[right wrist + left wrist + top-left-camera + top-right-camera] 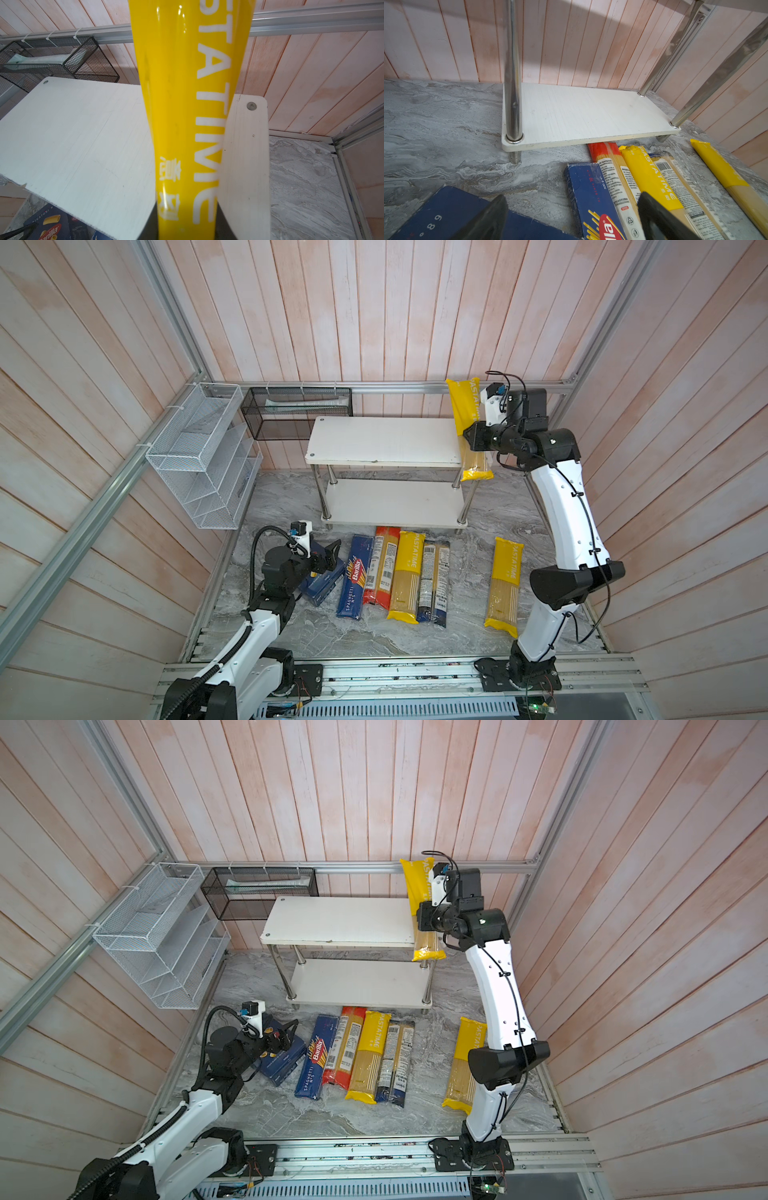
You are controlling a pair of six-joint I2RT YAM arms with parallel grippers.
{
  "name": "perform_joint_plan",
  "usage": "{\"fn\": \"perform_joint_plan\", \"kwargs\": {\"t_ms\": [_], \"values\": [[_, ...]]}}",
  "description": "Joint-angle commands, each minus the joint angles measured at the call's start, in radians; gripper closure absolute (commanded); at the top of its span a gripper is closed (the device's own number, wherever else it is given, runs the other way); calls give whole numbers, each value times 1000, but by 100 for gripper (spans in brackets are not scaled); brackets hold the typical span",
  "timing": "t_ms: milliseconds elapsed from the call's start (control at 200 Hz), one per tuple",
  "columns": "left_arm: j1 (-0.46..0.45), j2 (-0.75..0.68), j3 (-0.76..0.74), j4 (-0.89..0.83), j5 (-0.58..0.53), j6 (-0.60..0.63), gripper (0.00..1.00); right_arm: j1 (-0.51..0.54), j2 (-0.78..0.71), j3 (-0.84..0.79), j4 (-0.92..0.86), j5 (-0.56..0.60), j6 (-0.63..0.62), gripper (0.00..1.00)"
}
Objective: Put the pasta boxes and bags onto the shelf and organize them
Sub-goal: 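Carry the bag over the top shelf with the right gripper, then lay the bag down on the top shelf and open the right gripper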
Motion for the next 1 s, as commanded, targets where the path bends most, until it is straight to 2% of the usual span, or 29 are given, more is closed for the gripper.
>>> {"fn": "perform_joint_plan", "kwargs": {"t_ms": [0,275,620,770,995], "values": [[-1,-14,-15,16,-2,-1,0,-1,11,54,132,-1,8,100],[-1,-15,-16,16,-10,-4,0,-6,34,26,142,56,2,100],[-1,-15,-15,15,-10,-3,0,-9,17,-72,190,94,21,74],[-1,-16,-15,14,-11,-3,0,-10,6,-102,207,107,27,68],[0,-15,-15,13,-12,-4,0,-13,-3,-109,209,116,38,66]]}}
